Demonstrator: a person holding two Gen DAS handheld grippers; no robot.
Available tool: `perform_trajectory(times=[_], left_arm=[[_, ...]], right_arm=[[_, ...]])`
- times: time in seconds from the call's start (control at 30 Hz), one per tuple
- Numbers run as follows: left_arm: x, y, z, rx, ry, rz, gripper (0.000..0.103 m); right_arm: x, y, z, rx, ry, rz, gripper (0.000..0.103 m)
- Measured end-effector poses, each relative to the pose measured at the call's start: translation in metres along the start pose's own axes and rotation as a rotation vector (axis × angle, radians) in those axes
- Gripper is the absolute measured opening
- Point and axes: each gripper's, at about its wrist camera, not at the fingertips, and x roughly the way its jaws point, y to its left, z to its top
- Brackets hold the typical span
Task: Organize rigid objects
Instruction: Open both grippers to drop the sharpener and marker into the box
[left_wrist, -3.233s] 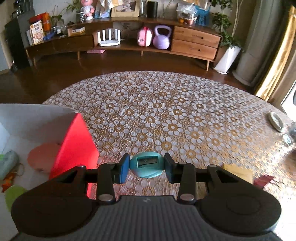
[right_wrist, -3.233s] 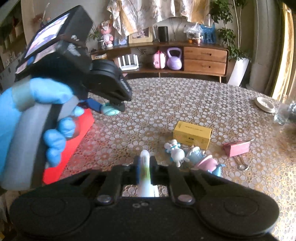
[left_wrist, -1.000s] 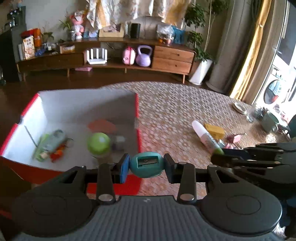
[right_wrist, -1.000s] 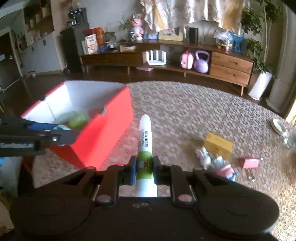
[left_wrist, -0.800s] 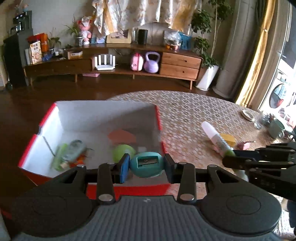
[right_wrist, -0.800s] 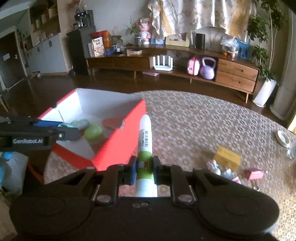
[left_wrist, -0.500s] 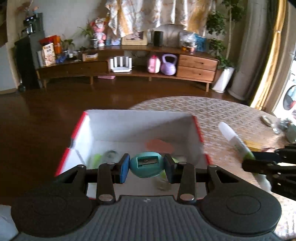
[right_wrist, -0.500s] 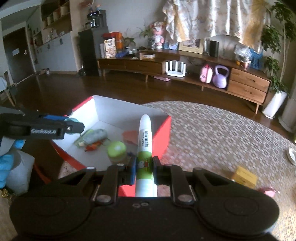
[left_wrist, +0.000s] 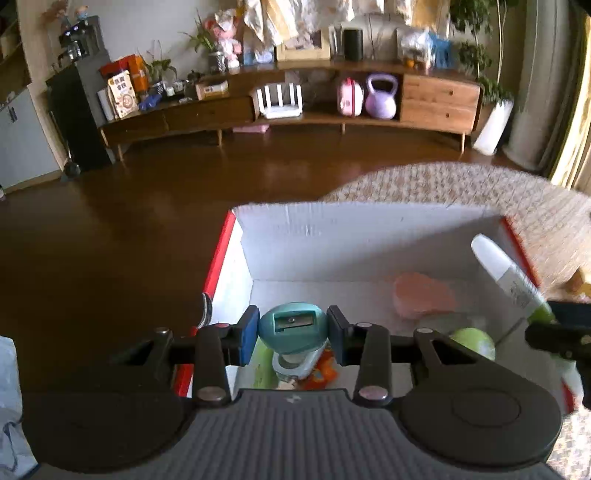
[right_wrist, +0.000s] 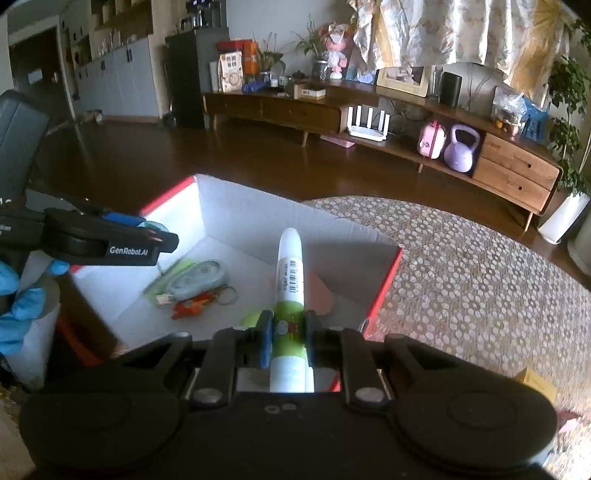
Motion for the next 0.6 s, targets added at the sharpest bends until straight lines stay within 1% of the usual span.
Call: perform_trajectory(times=[0.17, 0.33, 0.4, 0.5, 0.6], left_arm=[[0.023, 0.0, 0.002, 0.037, 0.029, -0.015, 0.039], [0.045, -0.009, 0.006, 0.058, 0.087, -0.032, 0.039], [0.055, -0.012, 0.008, 0.071, 0.123, -0.033, 0.039], [0.069, -0.017, 0.009, 0.113, 0.181, 0.0, 0.039], [0.083, -0.016, 0.006, 0.104, 0.249, -0.007, 0.039]], right_arm=[[0.029, -0.004, 0.007, -0.003, 0.051, -0.004, 0.017], [0.048, -0.001, 0.01, -0.013, 0.09, 0.014, 0.017], [0.051, -0.003, 0.011, -0.012, 0.091, 0.004, 0.017], [0.051, -0.004, 0.01, 0.003, 0.093, 0.01, 0.017], [0.049, -0.008, 0.008, 0.018, 0.092, 0.019, 0.017]])
